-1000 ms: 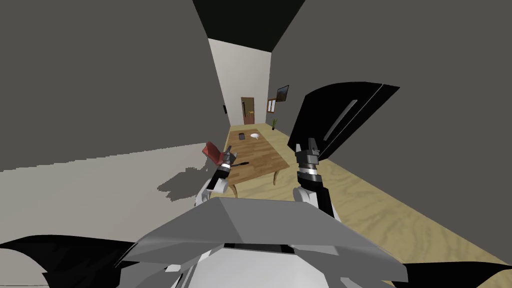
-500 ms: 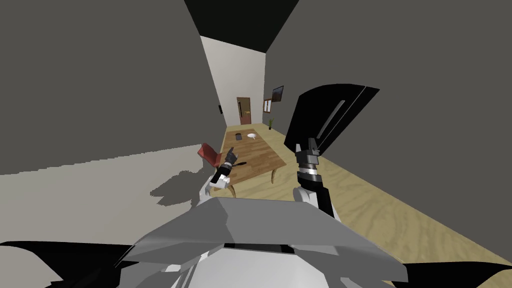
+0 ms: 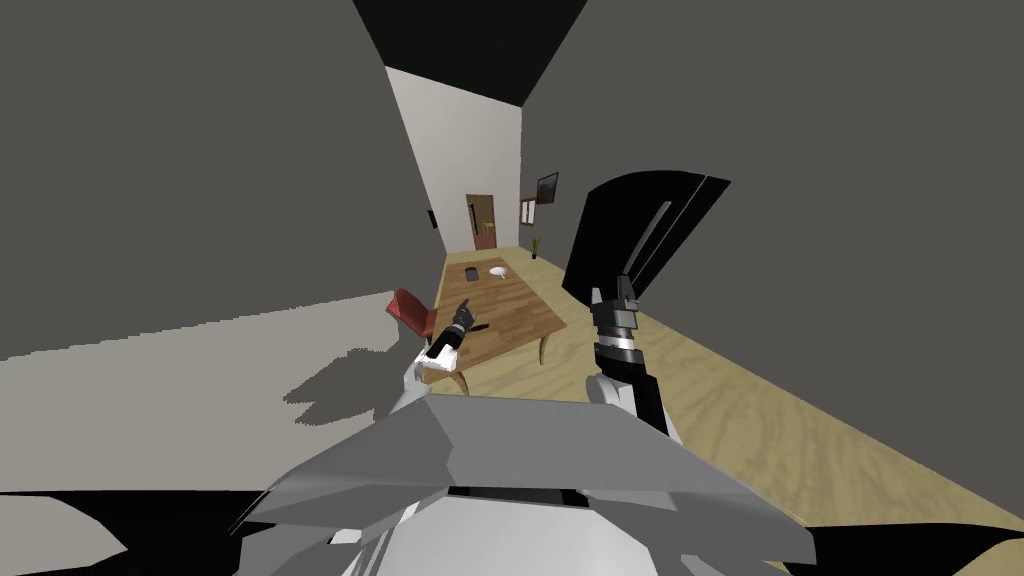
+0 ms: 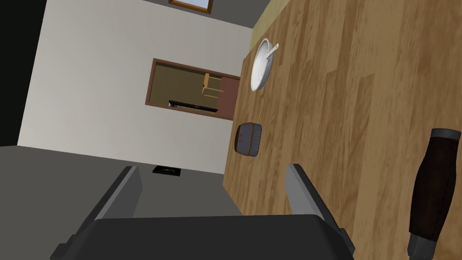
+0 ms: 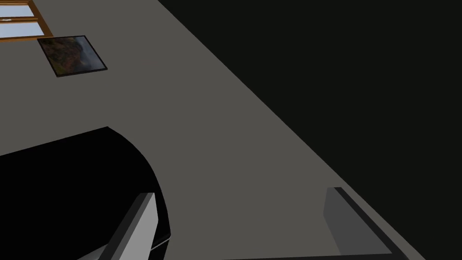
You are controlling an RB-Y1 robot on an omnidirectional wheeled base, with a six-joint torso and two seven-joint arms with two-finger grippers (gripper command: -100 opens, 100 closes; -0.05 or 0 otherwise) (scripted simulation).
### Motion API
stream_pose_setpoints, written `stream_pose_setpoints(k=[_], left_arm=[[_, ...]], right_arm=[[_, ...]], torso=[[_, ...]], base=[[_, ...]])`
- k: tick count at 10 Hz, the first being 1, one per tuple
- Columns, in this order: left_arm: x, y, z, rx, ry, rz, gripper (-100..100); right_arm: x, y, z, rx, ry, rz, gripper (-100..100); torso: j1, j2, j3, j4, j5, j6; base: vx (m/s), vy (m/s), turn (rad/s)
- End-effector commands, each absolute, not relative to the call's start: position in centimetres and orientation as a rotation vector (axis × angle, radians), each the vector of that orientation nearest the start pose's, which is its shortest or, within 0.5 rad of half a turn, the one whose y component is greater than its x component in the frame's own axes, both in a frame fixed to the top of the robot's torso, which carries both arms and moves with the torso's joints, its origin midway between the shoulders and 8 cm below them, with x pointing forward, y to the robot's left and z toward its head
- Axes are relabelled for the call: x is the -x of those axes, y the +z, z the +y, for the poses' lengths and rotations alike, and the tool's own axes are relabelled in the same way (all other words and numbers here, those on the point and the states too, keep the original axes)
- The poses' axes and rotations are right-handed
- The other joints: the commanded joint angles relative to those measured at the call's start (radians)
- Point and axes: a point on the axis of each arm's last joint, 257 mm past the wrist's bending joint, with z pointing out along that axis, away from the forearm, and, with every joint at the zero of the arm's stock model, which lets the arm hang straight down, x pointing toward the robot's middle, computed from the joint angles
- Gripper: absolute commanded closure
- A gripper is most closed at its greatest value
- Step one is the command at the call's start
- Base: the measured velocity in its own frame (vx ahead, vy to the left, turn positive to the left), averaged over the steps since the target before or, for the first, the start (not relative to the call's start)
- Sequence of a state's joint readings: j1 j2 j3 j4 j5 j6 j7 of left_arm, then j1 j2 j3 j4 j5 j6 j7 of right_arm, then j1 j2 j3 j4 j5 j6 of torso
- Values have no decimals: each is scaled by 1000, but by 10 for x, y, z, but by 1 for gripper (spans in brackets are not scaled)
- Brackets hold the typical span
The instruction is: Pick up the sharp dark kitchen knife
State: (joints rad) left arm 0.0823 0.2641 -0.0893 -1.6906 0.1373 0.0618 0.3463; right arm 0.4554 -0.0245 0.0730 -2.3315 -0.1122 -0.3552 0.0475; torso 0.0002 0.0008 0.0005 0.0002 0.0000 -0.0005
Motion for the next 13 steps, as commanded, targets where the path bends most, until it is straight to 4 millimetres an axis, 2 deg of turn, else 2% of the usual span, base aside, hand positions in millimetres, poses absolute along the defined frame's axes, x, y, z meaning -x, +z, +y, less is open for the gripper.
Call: stream_pose_setpoints(k=[1, 2, 3, 4, 5, 6, 7, 8, 11, 12, 13], left_arm=[[-520, -230, 256, 1398, -1393, 1202, -100], [-527, -246, 264, 1455, -1357, 1220, -100], [-527, -250, 265, 1468, -1346, 1229, -100], [-534, -262, 273, 1516, -1316, 1238, -100], [-532, -271, 275, 1539, -1295, 1251, -100], [-537, -286, 286, 1594, -1257, 1258, -100], [-536, -291, 287, 1610, -1241, 1269, -100], [-541, -301, 297, 1661, -1205, 1272, -100], [-540, -328, 312, 1753, -1126, 1290, -100], [-542, -339, 325, 1806, -1084, 1285, -100], [-539, -345, 326, 1824, -1065, 1294, -100]], right_arm=[[-363, 33, -258, -741, 1415, 630, 0], [-363, 33, -258, -741, 1415, 630, 0], [-363, 33, -258, -741, 1415, 630, 0], [-363, 33, -258, -741, 1415, 630, 0], [-363, 33, -258, -741, 1415, 630, 0], [-363, 33, -258, -741, 1415, 630, 0], [-363, 33, -258, -741, 1415, 630, 0], [-363, 33, -258, -741, 1415, 630, 0], [-363, 33, -258, -741, 1415, 630, 0], [-363, 33, -258, -741, 1415, 630, 0], [-363, 33, -258, -741, 1415, 630, 0]], torso=[[0, 0, 0, 0, 0, 0], [0, 0, 0, 0, 0, 0], [0, 0, 0, 0, 0, 0], [0, 0, 0, 0, 0, 0], [0, 0, 0, 0, 0, 0], [0, 0, 0, 0, 0, 0], [0, 0, 0, 0, 0, 0], [0, 0, 0, 0, 0, 0], [1, 0, 0, 0, 0, 0], [1, 0, 0, 0, 0, 0], [1, 0, 0, 0, 0, 0]], base=[[0, 0, 0], [-8, -3, -130], [-11, 0, -90], [-17, -3, -145], [-14, 3, -76], [-12, 2, -114], [-10, 3, -80], [-11, 4, -146], [-12, 4, -99], [-9, 6, -131], [-7, 7, -87]])
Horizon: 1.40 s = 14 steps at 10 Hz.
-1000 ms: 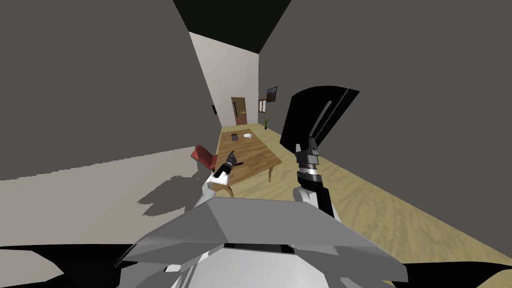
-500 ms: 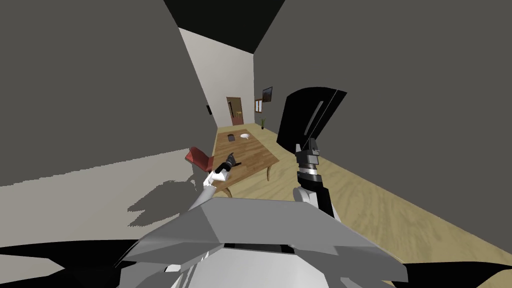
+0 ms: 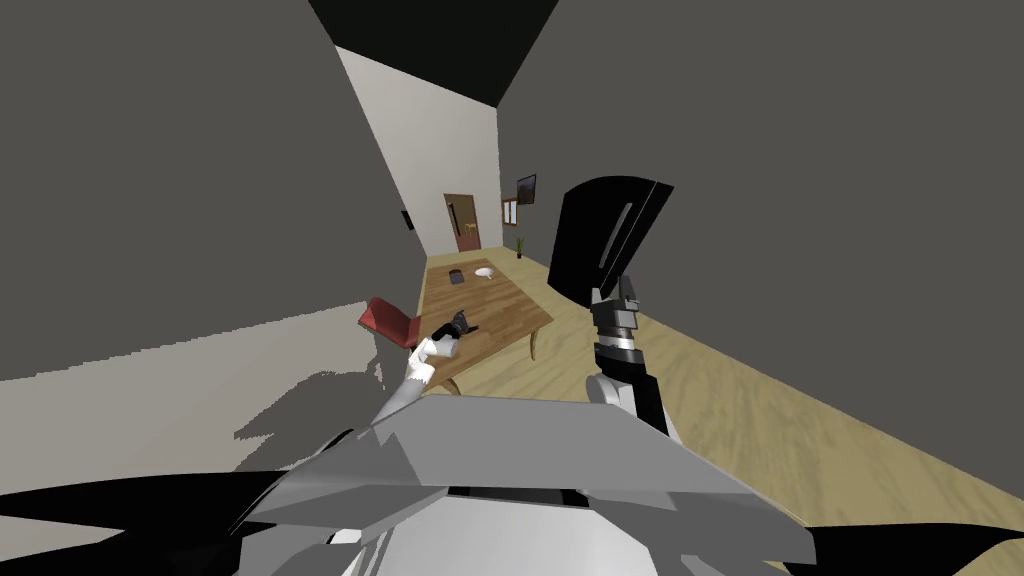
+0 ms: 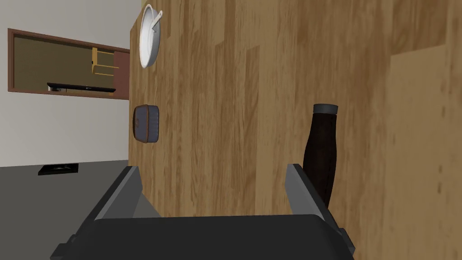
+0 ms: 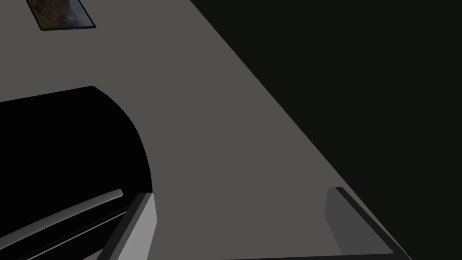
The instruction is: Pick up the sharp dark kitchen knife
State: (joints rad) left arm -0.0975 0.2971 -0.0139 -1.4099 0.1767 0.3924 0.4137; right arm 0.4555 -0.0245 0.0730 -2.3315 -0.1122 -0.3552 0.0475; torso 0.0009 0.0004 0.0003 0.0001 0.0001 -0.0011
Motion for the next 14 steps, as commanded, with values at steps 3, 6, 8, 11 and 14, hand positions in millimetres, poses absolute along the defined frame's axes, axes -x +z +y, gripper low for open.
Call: stream_pose_setpoints(k=[3, 6, 8, 11, 14], left_arm=[[-536, -373, 354, 1952, -953, 1283, -100], [-530, -388, 369, 2028, -882, 1279, -100], [-524, -400, 383, 2092, -822, 1267, -100], [-511, -419, 409, 2210, -715, 1233, -100], [-503, -428, 420, 2271, -658, 1215, -100]], right_arm=[[-363, 33, -258, -741, 1415, 630, 0], [-363, 33, -258, -741, 1415, 630, 0], [-363, 33, -258, -741, 1415, 630, 0], [-363, 33, -258, -741, 1415, 630, 0], [-363, 33, -258, -741, 1415, 630, 0]], torso=[[0, 0, 0, 0, 0, 0], [0, 0, 0, 0, 0, 0], [1, 0, 0, 0, 0, 0], [0, 0, 0, 0, 0, 0], [1, -1, 0, 0, 0, 0]], base=[[-8, 7, -115], [-5, 11, -86], [-4, 13, -90], [-4, 13, -94], [-2, 14, -77]])
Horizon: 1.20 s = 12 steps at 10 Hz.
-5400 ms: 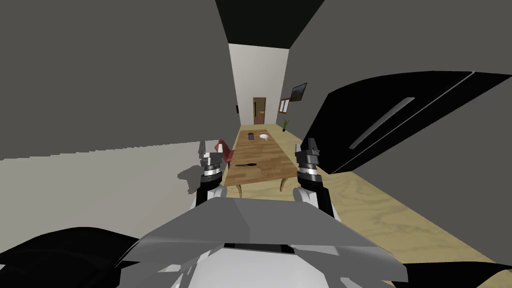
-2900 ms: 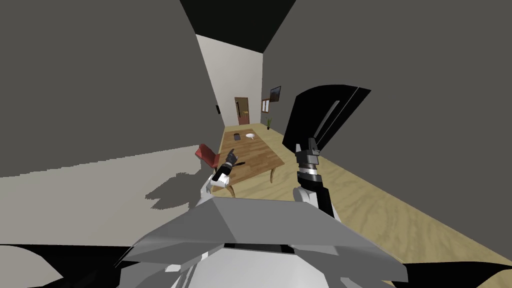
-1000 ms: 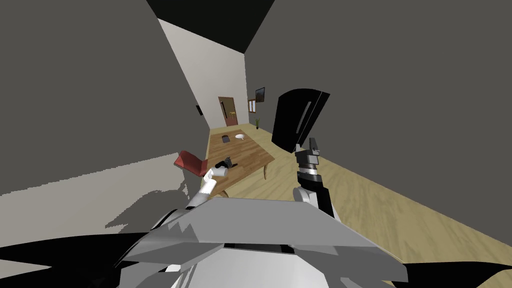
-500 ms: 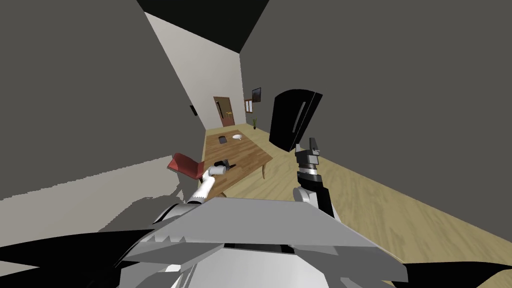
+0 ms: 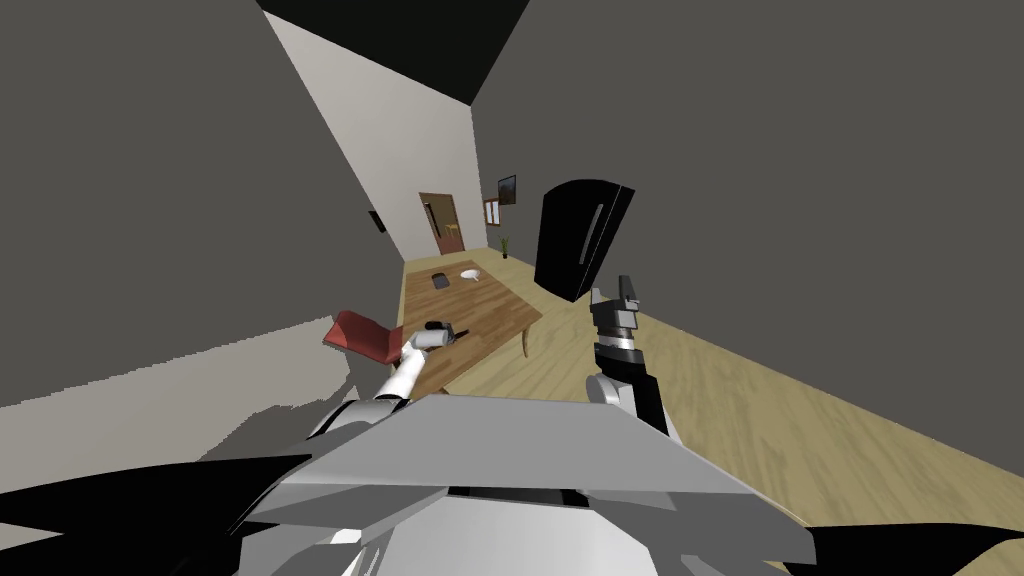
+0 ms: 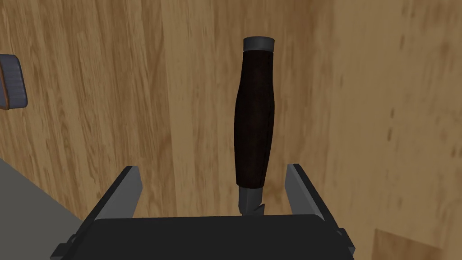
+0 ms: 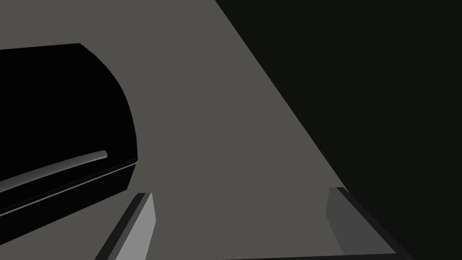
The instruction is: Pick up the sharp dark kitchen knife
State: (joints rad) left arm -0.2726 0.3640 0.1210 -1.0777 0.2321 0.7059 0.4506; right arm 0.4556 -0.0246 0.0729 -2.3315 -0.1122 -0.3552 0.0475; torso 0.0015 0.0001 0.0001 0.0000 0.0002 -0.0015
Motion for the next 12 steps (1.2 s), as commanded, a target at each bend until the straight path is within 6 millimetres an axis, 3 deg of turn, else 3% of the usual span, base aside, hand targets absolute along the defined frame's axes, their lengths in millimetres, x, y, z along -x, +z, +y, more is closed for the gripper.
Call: stream_pose_setpoints(k=[1, 10, 12], left_arm=[[-495, -435, 431, 2325, -611, 1195, -100], [-440, -465, 474, 2638, -367, 1043, -100], [-440, -465, 474, 2636, -368, 1044, -100]], right_arm=[[-363, 33, -258, -741, 1415, 630, 0], [-363, 33, -258, -741, 1415, 630, 0], [-363, 33, -258, -741, 1415, 630, 0]], torso=[[0, 0, 0, 0, 0, 0], [1, 0, 0, 0, 0, 0], [0, 0, 0, 0, 0, 0]], base=[[-3, 17, -83], [-2, 22, -94], [0, 14, -32]])
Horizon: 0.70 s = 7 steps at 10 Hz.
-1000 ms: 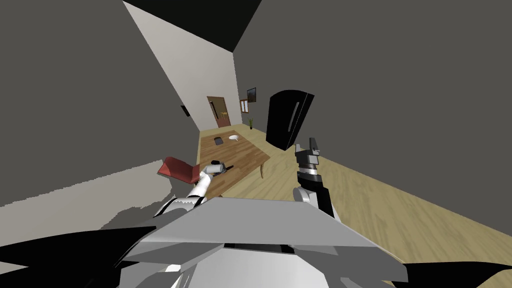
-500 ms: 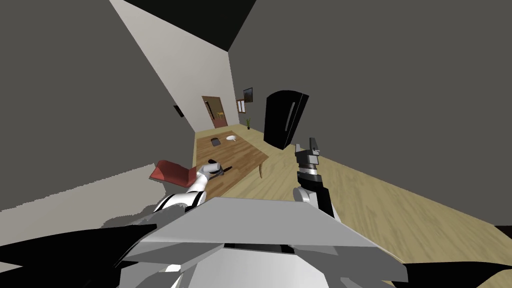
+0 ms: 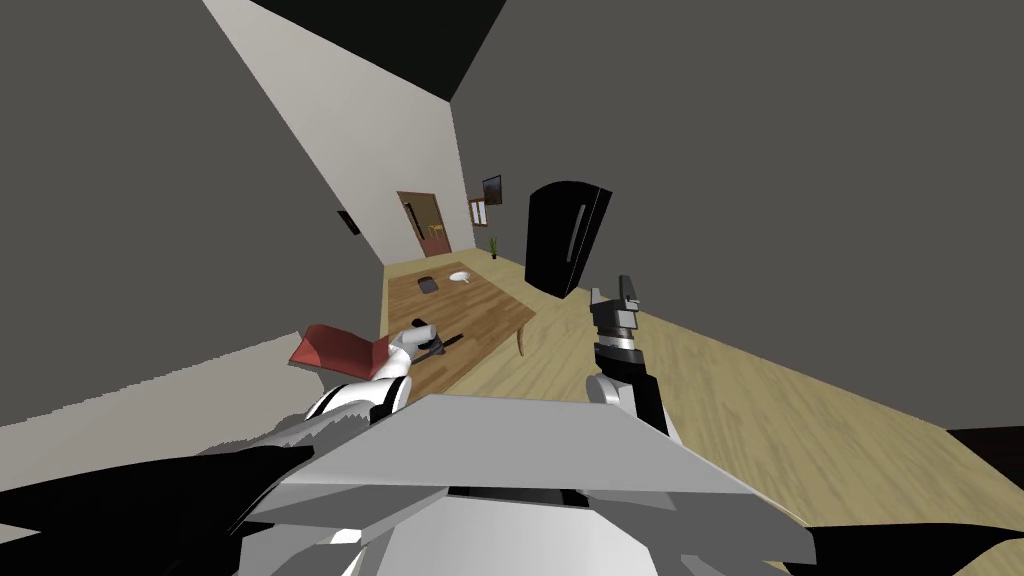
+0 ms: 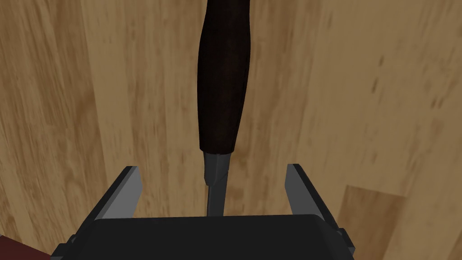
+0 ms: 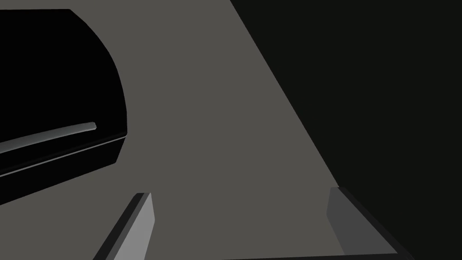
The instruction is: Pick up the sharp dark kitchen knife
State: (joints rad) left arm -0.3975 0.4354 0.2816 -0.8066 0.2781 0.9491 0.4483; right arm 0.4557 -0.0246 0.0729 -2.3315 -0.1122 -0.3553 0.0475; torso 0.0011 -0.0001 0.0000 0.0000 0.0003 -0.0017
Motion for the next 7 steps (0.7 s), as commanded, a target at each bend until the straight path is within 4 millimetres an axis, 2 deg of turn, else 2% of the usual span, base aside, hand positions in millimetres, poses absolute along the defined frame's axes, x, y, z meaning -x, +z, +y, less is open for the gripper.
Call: stream_pose_setpoints(k=[1, 2, 3, 4, 7], left_arm=[[-439, -465, 474, 2639, -365, 1043, 0], [-442, -468, 474, 2636, -367, 1050, -100], [-449, -466, 474, 2622, -383, 1058, -100], [-445, -470, 474, 2633, -369, 1057, -100], [-459, -471, 471, 2606, -396, 1083, -100]], right_arm=[[-363, 33, -258, -741, 1415, 630, 0], [-363, 33, -258, -741, 1415, 630, 0], [-363, 33, -258, -741, 1414, 630, 0], [-363, 33, -258, -741, 1414, 630, 0], [-363, 33, -258, -741, 1414, 630, 0]], torso=[[0, 0, 0, 0, 0, 0], [0, 0, 0, 0, 0, 0], [-1, -1, 0, 0, 0, 0], [-1, -1, -1, 0, 0, 0], [-1, -1, -1, 0, 0, 0]], base=[[0, 0, 0], [9, -3, 49], [16, -8, 80], [14, -8, 21], [18, -8, 61]])
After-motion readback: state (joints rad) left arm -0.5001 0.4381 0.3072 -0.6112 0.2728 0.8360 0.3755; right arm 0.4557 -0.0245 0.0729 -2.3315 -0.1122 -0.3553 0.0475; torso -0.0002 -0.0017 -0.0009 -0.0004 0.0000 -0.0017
